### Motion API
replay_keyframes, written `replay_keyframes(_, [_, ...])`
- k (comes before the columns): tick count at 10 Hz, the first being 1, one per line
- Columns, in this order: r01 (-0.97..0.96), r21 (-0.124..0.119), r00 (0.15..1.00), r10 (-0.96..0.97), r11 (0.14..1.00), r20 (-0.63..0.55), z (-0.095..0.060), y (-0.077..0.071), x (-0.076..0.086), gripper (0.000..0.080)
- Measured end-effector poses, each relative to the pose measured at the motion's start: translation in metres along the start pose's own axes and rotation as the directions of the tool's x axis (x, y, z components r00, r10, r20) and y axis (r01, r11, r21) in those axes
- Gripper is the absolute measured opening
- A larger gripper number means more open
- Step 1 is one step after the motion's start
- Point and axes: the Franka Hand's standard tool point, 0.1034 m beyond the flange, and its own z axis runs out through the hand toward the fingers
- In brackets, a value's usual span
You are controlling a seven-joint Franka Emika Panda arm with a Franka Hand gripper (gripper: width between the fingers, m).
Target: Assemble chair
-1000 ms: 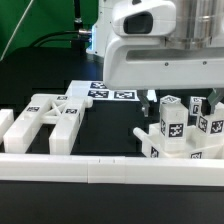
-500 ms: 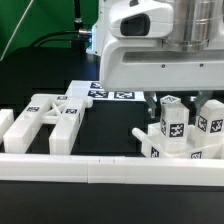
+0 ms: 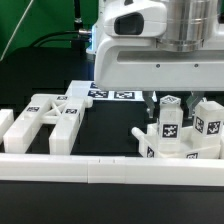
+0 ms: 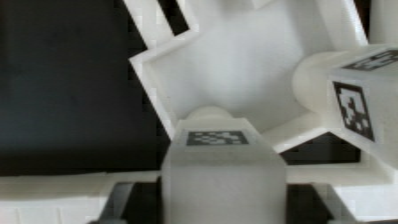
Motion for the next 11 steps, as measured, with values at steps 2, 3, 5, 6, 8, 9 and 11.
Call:
replay_keyframes(2, [-0.234,0.0,0.972,0.234,0.972,0.0,0.0003,-0.003,-0.0006,0.0285])
replay_keyframes(3, [-0.315,0.005,0.949,0.315,0.949,0.002,0.0003,-0.003,-0.0005,0.0285])
replay_keyframes(5, [-0.537,0.024,0.843,0.538,0.843,-0.018,0.0003,-0.0038,0.0035,0.0285])
replay_keyframes(6, [-0.627,0.045,0.778,0.628,0.778,-0.025,0.0003,-0.0031,0.0041,0.0285])
replay_keyframes(8, [-0.703,0.048,0.71,0.704,0.71,-0.02,0.0001,-0.0035,0.0043,0.0286])
replay_keyframes(9, [-0.759,0.051,0.649,0.761,0.649,-0.017,0.0001,-0.0036,0.0046,0.0287])
replay_keyframes(11, [-0.862,0.088,0.502,0.865,0.5,0.002,0.0009,-0.002,0.0053,0.0287])
